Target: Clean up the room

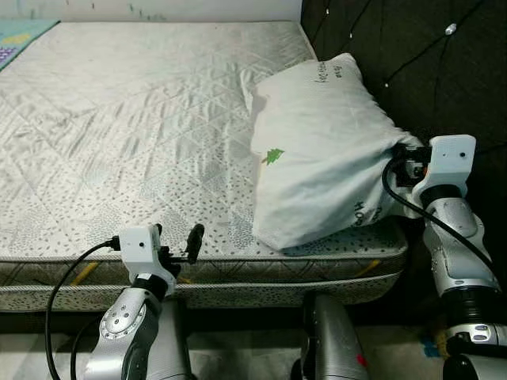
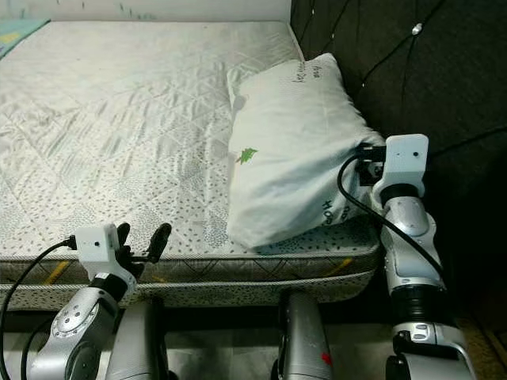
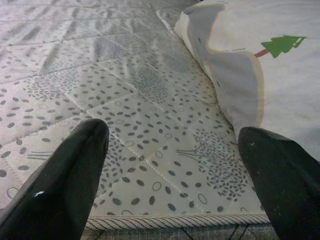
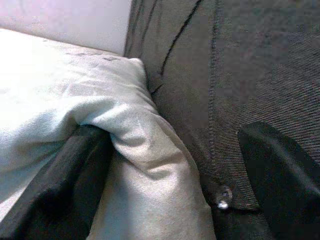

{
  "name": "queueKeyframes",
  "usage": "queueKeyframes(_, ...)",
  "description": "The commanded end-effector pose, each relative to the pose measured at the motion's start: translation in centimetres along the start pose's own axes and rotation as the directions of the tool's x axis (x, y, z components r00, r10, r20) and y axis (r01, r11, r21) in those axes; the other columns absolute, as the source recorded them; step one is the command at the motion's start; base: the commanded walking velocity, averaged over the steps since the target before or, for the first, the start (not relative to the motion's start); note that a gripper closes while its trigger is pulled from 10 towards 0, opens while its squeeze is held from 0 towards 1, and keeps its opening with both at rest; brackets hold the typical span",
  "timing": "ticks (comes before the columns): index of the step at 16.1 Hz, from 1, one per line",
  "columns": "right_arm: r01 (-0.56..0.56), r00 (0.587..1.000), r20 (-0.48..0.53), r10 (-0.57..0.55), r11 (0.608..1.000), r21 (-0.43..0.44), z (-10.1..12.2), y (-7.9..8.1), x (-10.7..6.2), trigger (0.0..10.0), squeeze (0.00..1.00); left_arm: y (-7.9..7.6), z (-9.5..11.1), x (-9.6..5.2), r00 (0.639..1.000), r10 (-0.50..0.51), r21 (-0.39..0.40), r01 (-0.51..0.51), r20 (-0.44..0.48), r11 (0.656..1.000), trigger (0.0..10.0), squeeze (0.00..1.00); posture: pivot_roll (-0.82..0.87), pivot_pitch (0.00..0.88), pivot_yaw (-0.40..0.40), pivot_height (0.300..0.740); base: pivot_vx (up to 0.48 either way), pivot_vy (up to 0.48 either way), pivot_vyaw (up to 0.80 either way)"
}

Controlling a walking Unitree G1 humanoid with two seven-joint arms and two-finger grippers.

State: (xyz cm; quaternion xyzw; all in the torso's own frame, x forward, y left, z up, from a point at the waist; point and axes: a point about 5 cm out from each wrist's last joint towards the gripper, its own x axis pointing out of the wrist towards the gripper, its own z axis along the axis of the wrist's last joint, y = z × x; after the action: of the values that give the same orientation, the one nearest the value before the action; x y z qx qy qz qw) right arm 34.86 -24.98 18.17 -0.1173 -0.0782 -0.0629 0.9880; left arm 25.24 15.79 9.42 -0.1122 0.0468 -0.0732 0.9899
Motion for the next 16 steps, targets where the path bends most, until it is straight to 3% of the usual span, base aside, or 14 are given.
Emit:
queueKeyframes(1,-0.054,0.998,0.016,0.054,0.998,-0.015,0.3,-0.1,-0.4,10.0,1.00,0.2,0.2,-0.2,1.000,0.004,0.007,-0.004,0.003,1.000,10.0,0.00,0.04,0.100,-0.028,0.517,0.000,0.000,0.00)
queueKeyframes(3,-0.116,0.993,-0.017,0.115,0.992,-0.055,-1.1,-0.2,-1.7,10.0,1.00,0.3,0.2,-0.3,1.000,0.007,0.008,-0.007,0.002,1.000,10.0,0.00,0.04,0.101,-0.026,0.517,0.000,0.000,0.00)
queueKeyframes(6,-0.134,0.988,-0.088,0.123,0.984,-0.122,-3.7,-1.4,-4.8,10.0,1.00,0.2,0.3,-0.1,1.000,-0.004,0.013,0.004,-0.002,1.000,10.0,0.00,0.03,0.096,-0.016,0.517,0.000,0.000,0.00)
queueKeyframes(7,-0.124,0.989,-0.094,0.112,0.983,-0.137,-4.0,-1.9,-5.9,10.0,1.00,0.3,0.3,0.1,1.000,-0.010,0.016,0.010,-0.003,1.000,10.0,0.00,0.02,0.094,-0.008,0.517,0.000,0.000,0.00)
queueKeyframes(9,-0.093,0.994,-0.065,0.084,0.985,-0.148,-3.5,-2.4,-6.5,10.0,1.00,0.3,0.4,0.3,1.000,-0.018,0.020,0.018,-0.003,1.000,10.0,0.00,0.01,0.090,0.002,0.517,0.000,0.000,0.00)
queueKeyframes(14,-0.005,0.992,0.126,0.015,0.997,-0.082,2.0,-2.4,-4.0,10.0,1.00,0.2,0.6,0.7,0.999,-0.034,0.025,0.034,-0.002,0.999,10.0,0.00,0.01,0.078,0.008,0.517,0.000,0.000,0.00)
queueKeyframes(16,-0.023,0.982,0.186,0.022,1.000,0.000,4.4,-0.9,-2.5,10.0,1.00,0.2,0.7,0.7,0.999,-0.033,0.026,0.033,0.002,0.999,10.0,0.00,0.02,0.074,0.006,0.517,0.000,0.000,0.00)
